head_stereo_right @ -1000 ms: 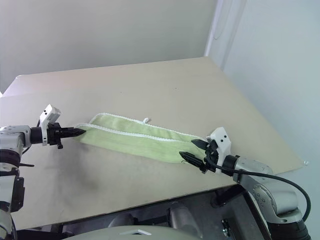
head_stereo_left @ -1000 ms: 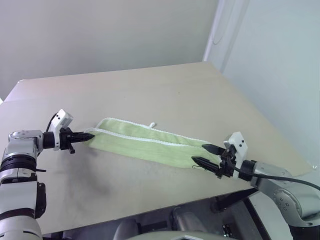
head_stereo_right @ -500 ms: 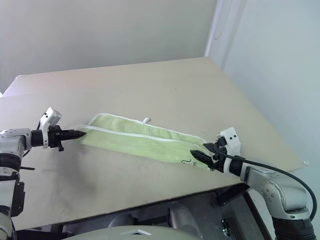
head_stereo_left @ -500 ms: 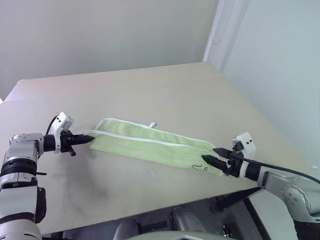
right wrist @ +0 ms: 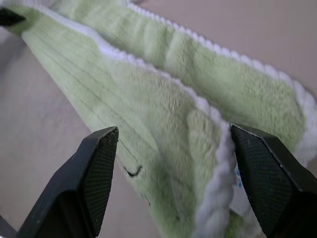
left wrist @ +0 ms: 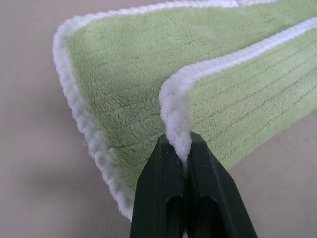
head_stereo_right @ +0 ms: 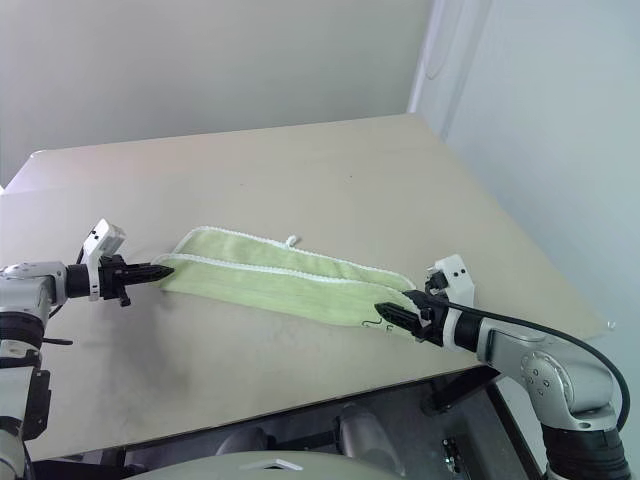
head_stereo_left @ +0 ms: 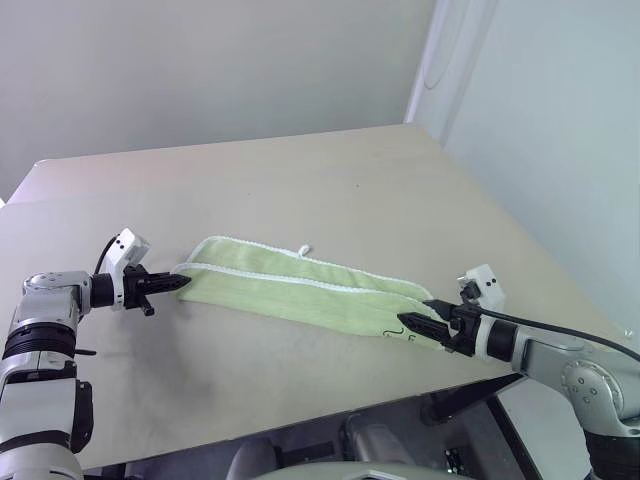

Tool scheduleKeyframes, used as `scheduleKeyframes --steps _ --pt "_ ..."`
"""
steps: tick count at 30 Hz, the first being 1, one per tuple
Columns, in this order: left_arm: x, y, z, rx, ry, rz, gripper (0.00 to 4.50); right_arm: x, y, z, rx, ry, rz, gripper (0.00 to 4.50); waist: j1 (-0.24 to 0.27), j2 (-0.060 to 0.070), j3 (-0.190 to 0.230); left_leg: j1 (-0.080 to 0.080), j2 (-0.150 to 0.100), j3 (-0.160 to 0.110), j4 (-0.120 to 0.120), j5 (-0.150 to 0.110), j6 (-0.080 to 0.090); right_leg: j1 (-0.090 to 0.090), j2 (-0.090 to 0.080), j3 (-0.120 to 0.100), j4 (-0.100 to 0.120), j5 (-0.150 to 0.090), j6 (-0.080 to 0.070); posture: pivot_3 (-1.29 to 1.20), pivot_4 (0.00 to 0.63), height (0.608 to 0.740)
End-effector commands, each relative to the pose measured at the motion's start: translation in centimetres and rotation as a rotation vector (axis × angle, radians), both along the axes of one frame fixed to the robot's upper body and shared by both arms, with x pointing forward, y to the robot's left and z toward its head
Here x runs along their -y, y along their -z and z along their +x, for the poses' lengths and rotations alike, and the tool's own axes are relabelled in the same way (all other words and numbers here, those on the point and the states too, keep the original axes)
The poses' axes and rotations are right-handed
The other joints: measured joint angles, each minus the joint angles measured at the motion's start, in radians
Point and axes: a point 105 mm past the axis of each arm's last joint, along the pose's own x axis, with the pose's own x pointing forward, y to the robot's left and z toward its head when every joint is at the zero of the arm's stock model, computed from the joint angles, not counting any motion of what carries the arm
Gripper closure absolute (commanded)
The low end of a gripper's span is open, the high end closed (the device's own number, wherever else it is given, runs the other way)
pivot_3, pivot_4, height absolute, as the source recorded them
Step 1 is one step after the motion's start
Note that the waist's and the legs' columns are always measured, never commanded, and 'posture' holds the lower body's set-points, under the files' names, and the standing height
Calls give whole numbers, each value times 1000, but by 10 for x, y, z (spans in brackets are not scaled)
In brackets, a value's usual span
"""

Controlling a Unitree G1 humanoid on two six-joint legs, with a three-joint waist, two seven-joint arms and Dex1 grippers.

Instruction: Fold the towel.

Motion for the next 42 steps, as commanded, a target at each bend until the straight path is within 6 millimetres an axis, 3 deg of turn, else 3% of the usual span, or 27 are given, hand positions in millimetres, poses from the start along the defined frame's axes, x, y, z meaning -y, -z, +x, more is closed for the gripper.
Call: scheduleKeyframes --steps 1,10,15,21,28,35,42 --pt "0 -11 4 52 7 2 4500 -1 -12 3 35 -8 27 1326 0 0 0 0 0 0 0 0 0 0 0 0 0 0 0 0 0 740" --pt "-1 -10 3 55 3 19 4500 -4 -7 4 12 -17 20 4450 0 0 0 0 0 0 0 0 0 0 0 0 0 0 0 0 0 740" --pt "-1 -10 4 58 0 19 4500 -4 -6 3 19 -29 7 4450 0 0 0 0 0 0 0 0 0 0 0 0 0 0 0 0 0 740" --pt "3 -24 13 104 -25 -40 4500 0 -35 10 152 -12 60 4450 0 0 0 0 0 0 0 0 0 0 0 0 0 0 0 0 0 740" --pt "19 -81 69 351 -221 -159 4500 32 -89 62 440 204 42 4450 3 0 0 0 0 -1 3 0 0 1 0 0 0 3 3 0 0 740" --pt "34 -132 116 591 -440 -159 4500 43 -115 107 596 300 -59 4450 -3 0 0 0 -1 -1 0 0 0 1 0 0 -1 5 5 0 0 740" --pt "22 -169 128 723 -584 -124 4500 45 -150 146 794 355 -63 4450 -4 0 0 -1 -1 0 0 0 0 -1 0 0 -1 7 2 0 0 740"
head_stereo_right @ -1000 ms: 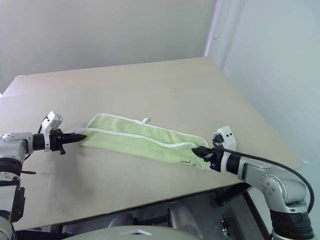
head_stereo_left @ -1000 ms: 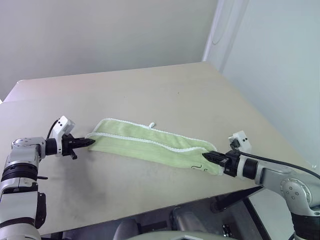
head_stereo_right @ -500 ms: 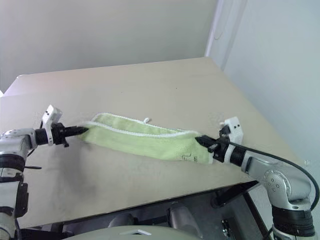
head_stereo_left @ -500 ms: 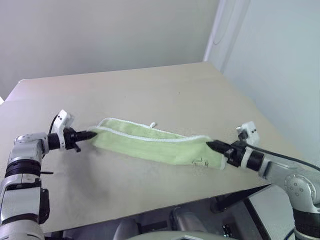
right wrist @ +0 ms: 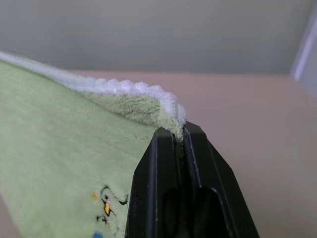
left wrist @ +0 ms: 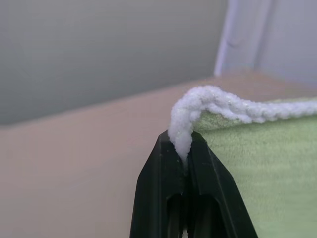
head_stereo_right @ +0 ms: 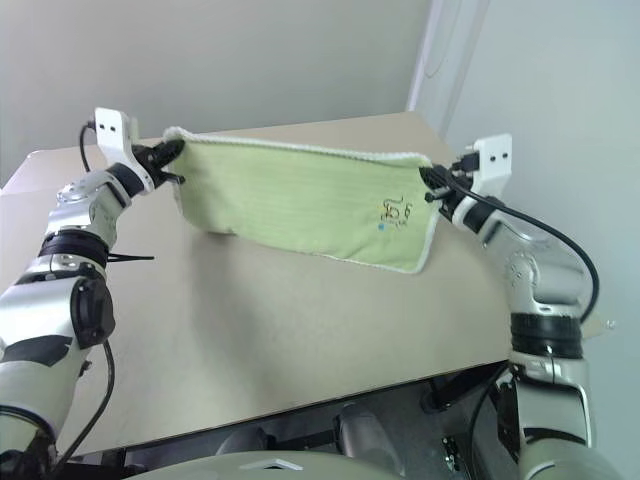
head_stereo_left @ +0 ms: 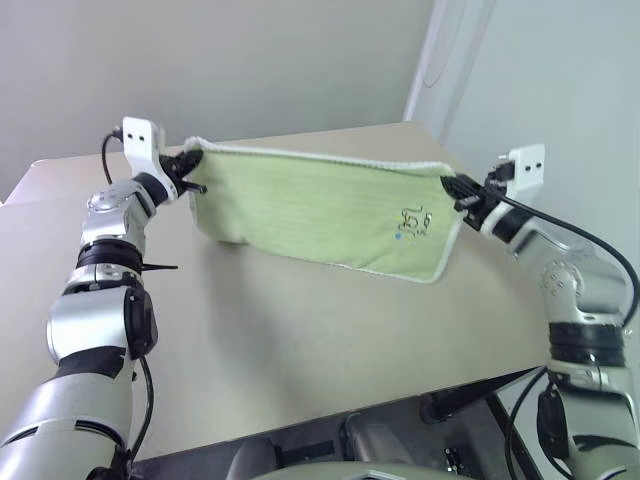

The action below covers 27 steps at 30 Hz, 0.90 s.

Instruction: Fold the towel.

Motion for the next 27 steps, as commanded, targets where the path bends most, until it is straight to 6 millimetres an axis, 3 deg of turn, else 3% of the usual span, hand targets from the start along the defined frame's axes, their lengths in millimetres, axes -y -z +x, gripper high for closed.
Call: scheduleKeyframes --steps 1,4,7,13,19,27 --pt "-24 -34 -5 100 -67 18 4500 9 -31 7 142 25 -4 4450 1 0 0 0 0 0 0 0 0 0 0 0 0 0 0 0 0 740" --pt "-26 -31 -15 78 36 64 4500 5 -32 3 167 -43 -19 4450 0 0 0 0 0 0 -1 0 0 0 0 0 0 0 0 0 0 740" --pt "-25 -11 -35 -9 236 111 4500 -3 -21 -11 148 -151 -28 4450 -4 1 0 0 0 0 -2 0 0 0 0 0 -1 0 0 0 0 740" --pt "-29 32 -110 -240 535 188 4500 -17 22 -48 17 -345 -62 4450 -9 3 0 -1 1 0 -2 0 1 -1 -1 0 1 -2 0 0 0 740" --pt "-29 44 -163 -369 570 193 4500 -32 46 -88 -92 -501 -65 4450 4 3 1 0 2 0 1 0 1 1 -1 0 1 -6 0 0 0 740" --pt "-38 55 -201 -486 564 208 4500 -43 66 -144 -235 -667 -73 4450 -3 4 1 3 2 1 2 0 0 2 0 -1 1 -6 -2 0 0 740"
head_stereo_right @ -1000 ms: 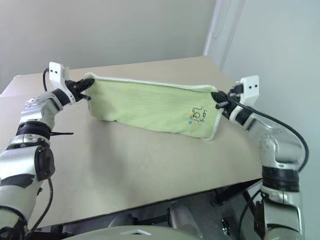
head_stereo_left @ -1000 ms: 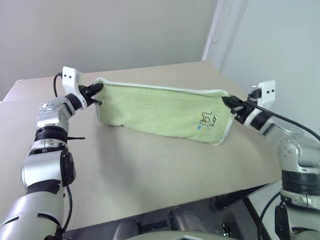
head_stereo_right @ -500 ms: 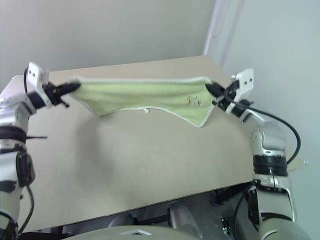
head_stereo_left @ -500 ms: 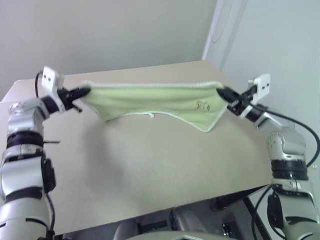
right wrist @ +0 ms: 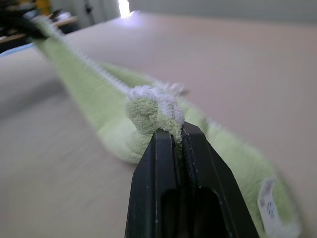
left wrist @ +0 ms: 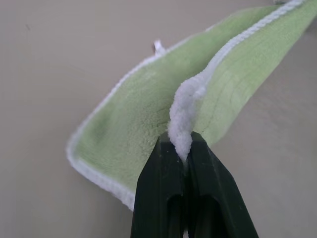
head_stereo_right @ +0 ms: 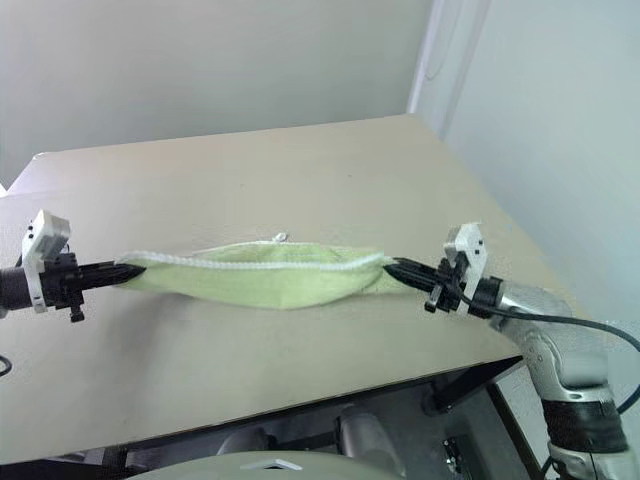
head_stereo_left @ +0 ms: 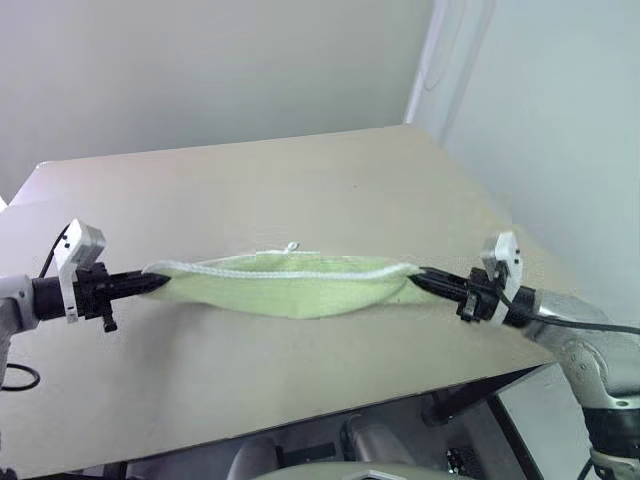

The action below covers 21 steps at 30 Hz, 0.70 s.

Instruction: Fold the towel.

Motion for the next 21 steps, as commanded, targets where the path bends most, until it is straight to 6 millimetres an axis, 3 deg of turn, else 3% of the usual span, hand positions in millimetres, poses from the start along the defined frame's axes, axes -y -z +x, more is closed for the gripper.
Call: scheduleKeyframes --steps 1,5,8,13,21 --pt "-5 -12 -14 14 12 38 4500 -3 -9 -21 8 -64 -10 4450 -3 0 0 0 0 0 0 0 0 -1 0 0 0 0 0 0 0 740" --pt "-16 -4 -26 -24 -3 72 4500 -1 -1 -34 -26 -65 -30 4450 0 0 0 -1 0 0 -1 0 0 -2 0 0 -1 -1 -1 0 0 740" --pt "-38 16 -43 -93 -5 174 4500 13 7 -49 -70 -41 -66 4450 0 0 0 -1 0 1 -1 0 0 -2 0 0 -1 -1 -1 0 0 740" --pt "-50 22 -37 -71 -35 192 4500 21 22 -56 -101 -18 -125 4450 3 -3 0 -1 0 1 -2 0 0 -2 -1 -1 -2 -1 -2 0 0 740" --pt "-41 34 -12 -61 -13 156 4500 22 30 -29 -35 99 -135 4450 -2 -3 -1 0 1 2 -2 0 -1 -2 -2 -2 -2 -1 -2 0 0 740"
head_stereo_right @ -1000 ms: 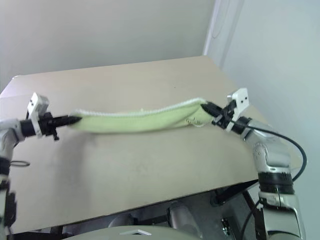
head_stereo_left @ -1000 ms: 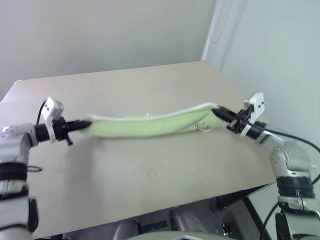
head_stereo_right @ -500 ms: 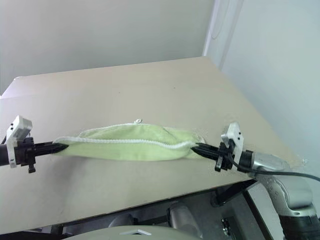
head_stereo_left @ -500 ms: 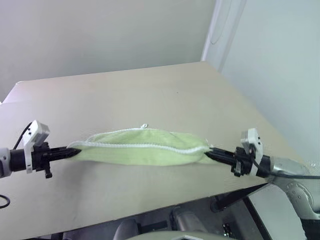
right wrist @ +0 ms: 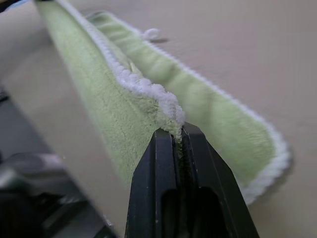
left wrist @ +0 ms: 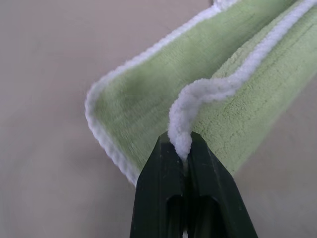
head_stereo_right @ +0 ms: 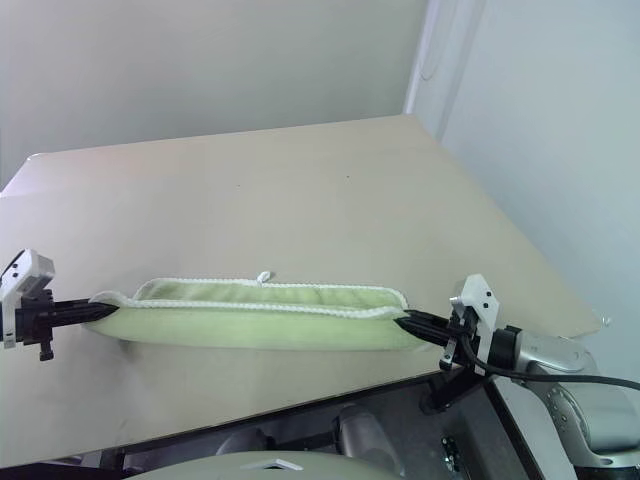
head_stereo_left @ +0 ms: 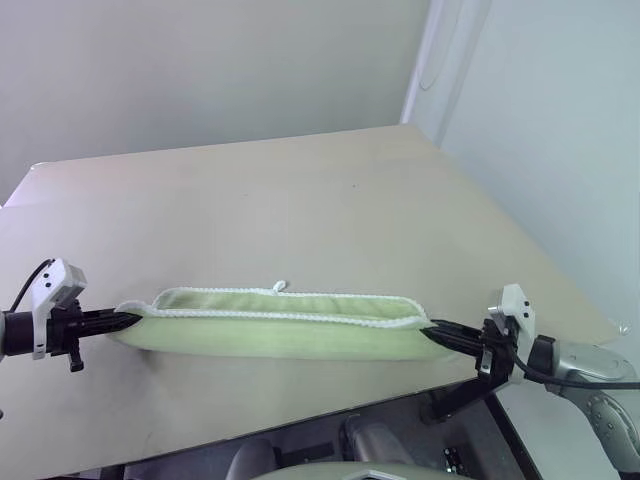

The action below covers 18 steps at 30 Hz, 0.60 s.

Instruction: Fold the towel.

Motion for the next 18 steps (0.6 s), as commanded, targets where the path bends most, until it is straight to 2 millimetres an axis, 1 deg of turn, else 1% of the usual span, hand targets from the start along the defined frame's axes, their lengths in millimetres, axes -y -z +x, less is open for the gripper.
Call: scheduleKeyframes --steps 1,3,6,10,15,18 --pt "0 2 13 26 -12 14 4500 6 -3 17 71 72 -32 4450 0 0 0 0 0 0 0 0 0 0 0 0 0 0 0 0 0 740" --pt "4 6 17 33 -11 -4 4500 7 -1 25 87 110 -45 4450 2 1 0 -1 0 0 -1 0 0 -1 0 0 0 0 0 0 0 740" --pt "6 10 20 36 -10 -10 4500 7 4 32 94 138 -72 4450 5 1 0 -2 0 0 -2 0 0 -2 1 0 0 0 0 0 0 740" --pt "2 10 38 78 -103 -50 4500 8 11 42 92 179 -100 4450 8 0 0 -1 0 0 0 0 0 0 1 0 1 0 0 0 0 740" --pt "0 14 56 124 -180 -60 4500 3 15 49 88 187 -96 4450 7 0 -1 0 0 -1 0 0 0 1 1 0 2 1 0 0 0 740" --pt "2 20 56 107 -167 -48 4500 2 19 52 75 195 -109 4450 3 0 -1 -1 0 -1 0 0 0 1 1 0 1 1 0 0 0 740"
